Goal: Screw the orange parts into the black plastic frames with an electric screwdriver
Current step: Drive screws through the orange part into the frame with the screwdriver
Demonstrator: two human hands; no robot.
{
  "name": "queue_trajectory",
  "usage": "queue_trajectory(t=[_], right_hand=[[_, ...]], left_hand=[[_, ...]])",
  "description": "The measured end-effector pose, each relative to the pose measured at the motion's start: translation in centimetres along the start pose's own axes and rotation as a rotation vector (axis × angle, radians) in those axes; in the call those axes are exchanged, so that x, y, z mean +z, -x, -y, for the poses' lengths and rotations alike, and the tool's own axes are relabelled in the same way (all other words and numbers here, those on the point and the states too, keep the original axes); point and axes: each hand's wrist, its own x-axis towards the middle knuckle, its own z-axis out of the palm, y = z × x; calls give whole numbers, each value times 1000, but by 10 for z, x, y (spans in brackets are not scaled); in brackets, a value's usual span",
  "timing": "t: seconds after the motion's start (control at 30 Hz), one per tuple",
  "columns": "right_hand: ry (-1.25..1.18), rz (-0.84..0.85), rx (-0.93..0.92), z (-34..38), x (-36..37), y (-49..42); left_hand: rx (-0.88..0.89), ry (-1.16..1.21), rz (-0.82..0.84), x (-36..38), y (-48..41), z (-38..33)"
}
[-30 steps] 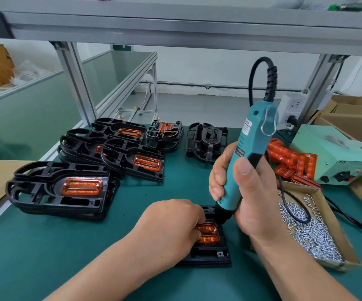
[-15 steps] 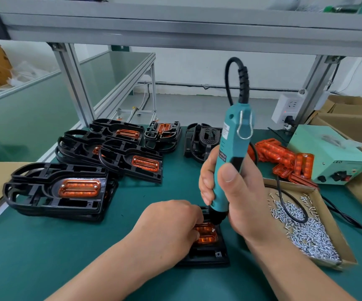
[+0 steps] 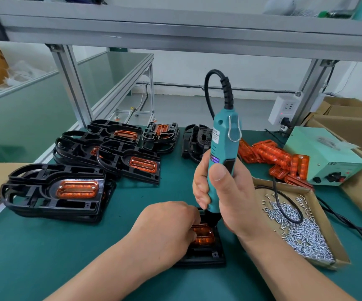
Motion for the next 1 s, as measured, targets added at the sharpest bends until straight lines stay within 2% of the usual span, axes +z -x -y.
queue_trajectory(t=[0.37,0.53,0.7,0.8,0.93,1.0], right_hand=[[-46,-78,-74,1,-2,10],[-51,-60,-102,5,-1,7],[-161,-178,-182,12,-9,0],[-300,-324,-133,8,-18,0],[-448,-505,-63,4,-33,-1],[-502,-565,-31,1,-36,-2]], left_hand=[[-2,-34,62,-5,0,-3],[13,-45,59,-6,0,-4],[41,55,18,-7,4,0],[-5,354,16,-17,3,9],[-247,1175,37,-32,-4,25],[-298,1458,49,-34,-7,27]])
